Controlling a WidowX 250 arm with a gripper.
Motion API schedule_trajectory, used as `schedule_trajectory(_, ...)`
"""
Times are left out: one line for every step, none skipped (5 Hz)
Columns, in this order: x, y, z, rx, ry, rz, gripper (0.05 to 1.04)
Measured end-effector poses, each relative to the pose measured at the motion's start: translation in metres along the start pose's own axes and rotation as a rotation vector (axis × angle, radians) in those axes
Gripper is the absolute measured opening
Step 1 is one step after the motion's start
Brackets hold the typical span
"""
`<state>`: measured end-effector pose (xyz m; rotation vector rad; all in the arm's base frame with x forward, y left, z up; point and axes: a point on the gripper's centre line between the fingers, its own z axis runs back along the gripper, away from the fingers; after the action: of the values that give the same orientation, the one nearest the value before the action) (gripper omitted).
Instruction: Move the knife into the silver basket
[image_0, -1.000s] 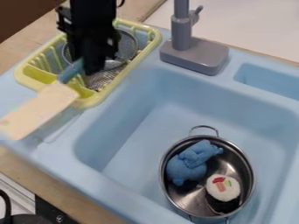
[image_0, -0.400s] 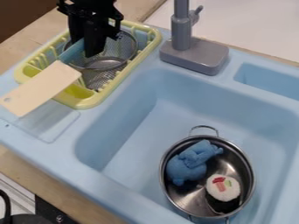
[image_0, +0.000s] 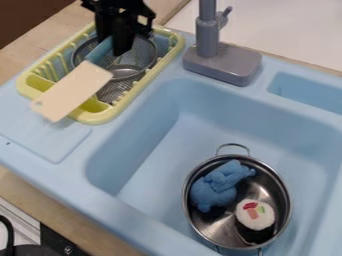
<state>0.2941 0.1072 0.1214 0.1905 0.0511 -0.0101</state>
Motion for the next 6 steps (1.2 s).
schedule_trajectory(0.014,0.005,0.003,0.001,-0.003,0.034,0.228)
schedule_trajectory(0.026,0.008,0.001,-0.005,-0.007,0.055,0.228)
schedule_trajectory(0.035,0.011,-0.002,0.001,-0.009,0.103,0.228)
schedule_trajectory(0.039,0.015,-0.004,0.003,-0.042,0.160,0.228)
schedule_trajectory(0.039,0.018,-0.004,0.015,-0.082,0.220,0.228)
schedule_trajectory(0.036,0.028,-0.004,0.034,-0.075,0.311,0.228)
